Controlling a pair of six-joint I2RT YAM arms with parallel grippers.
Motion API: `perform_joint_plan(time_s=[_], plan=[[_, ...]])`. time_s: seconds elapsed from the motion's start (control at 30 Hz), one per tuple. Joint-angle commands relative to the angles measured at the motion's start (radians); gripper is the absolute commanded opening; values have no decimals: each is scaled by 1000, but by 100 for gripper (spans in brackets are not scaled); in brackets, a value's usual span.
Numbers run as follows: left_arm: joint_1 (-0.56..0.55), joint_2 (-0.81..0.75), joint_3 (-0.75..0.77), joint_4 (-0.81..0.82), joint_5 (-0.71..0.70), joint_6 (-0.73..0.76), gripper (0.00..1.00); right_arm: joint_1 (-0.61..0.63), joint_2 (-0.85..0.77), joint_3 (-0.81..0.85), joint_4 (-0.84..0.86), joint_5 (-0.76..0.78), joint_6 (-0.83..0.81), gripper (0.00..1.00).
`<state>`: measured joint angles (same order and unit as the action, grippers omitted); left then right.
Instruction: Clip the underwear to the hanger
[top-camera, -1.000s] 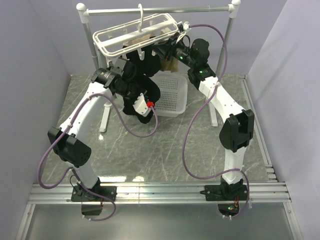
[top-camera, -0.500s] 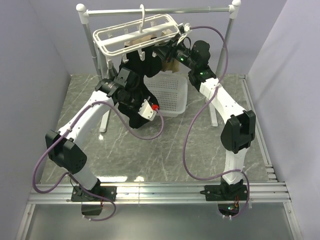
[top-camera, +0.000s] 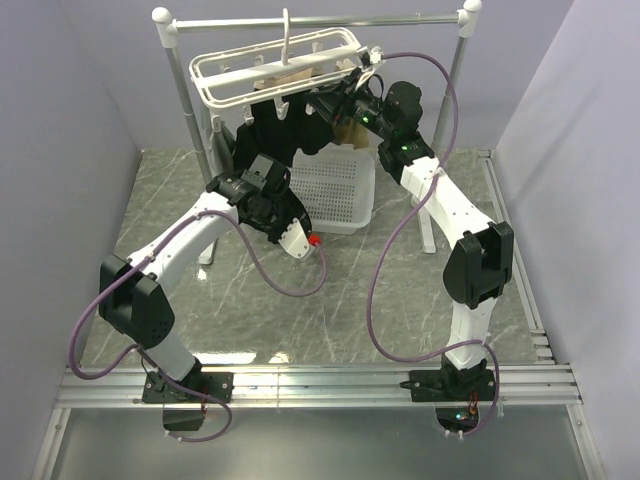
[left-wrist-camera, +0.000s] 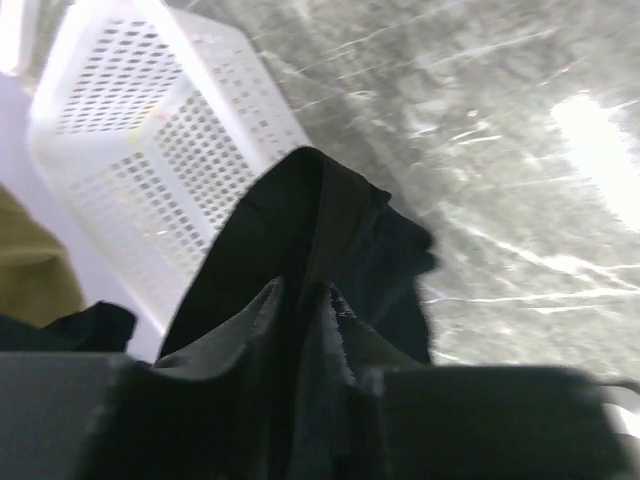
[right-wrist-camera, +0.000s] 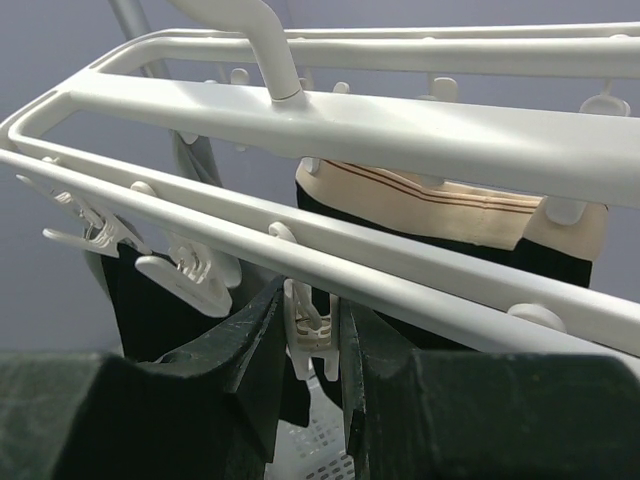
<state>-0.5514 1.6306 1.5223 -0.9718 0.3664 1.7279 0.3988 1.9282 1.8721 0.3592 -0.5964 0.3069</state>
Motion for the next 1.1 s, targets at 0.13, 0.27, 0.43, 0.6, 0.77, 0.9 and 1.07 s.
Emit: perform_joint_plan(time_s=[0.13, 0.27, 0.43, 0.6, 0.77, 0.9, 1.07], plan=[[-7, -75, -43, 111, -11, 134, 52, -14, -34, -19, -5, -17, 6, 0], [-8, -86, -70, 134, -9, 180, 64, -14, -32, -19, 4, -14, 14, 0], [-7, -69, -53, 117, -20, 226, 70, -15, -23, -14, 17, -13, 21, 0], [-7, -46, -5, 67, -35, 274, 74, -14, -14, -4, 23, -14, 26, 0], [-8, 20, 82, -27, -75, 317, 75, -15, -6, -1, 29, -11, 29, 0], [-7, 70, 142, -65, -99, 335, 76, -15, 0, 2, 32, -10, 31, 0], [-15, 152, 257, -160, -124, 354, 76, -15, 6, 7, 35, -9, 31, 0]])
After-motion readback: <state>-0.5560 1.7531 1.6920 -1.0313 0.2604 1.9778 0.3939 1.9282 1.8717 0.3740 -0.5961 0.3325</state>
